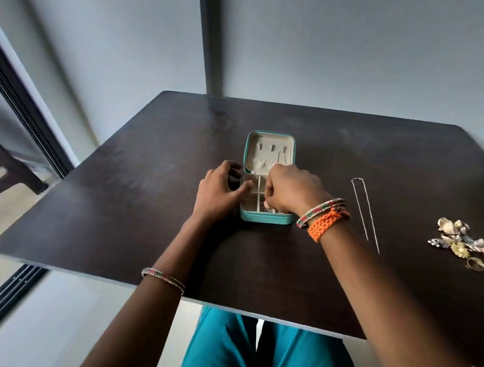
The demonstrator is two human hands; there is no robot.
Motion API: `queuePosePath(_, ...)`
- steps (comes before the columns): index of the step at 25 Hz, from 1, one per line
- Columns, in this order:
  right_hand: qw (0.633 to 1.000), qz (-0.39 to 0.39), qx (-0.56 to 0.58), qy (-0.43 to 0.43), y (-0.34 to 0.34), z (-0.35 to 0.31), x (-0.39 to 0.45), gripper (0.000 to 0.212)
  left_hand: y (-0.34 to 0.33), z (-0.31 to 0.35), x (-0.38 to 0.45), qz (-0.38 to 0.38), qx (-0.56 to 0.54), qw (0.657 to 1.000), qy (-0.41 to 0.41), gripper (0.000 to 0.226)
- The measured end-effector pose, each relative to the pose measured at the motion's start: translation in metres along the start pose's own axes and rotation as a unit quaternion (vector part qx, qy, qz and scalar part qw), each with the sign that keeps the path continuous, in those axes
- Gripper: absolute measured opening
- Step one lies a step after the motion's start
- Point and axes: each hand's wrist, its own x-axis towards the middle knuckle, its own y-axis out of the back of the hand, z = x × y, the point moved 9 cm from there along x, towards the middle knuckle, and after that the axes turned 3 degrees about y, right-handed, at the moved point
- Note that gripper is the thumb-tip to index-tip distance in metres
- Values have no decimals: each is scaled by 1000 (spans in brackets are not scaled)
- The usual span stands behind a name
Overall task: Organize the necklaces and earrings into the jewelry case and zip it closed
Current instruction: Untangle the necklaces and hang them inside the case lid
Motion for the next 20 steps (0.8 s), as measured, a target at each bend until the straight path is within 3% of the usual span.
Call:
queuePosePath(4,999,5,-31,-7,-2,-7,3,32,4,4,-2,14,-6,1000,-11,29)
queuePosePath(10,999,26,-18,0,-7,-6,4,24,2,4,-5,-7,-15,1000,3,26)
queuePosePath(13,1000,5,10,-1,-15,-2,5,19,4,4,-8,-31,-75,997,3,31)
queuePosePath(16,982,-14,189,0,-20,3,9,10,21,-2,-14,-27,-108,994,-1,28)
queuePosePath(20,930,-34,364,46,-11,-15,10,18,33,-11,-24,-18,-112,994,2,21)
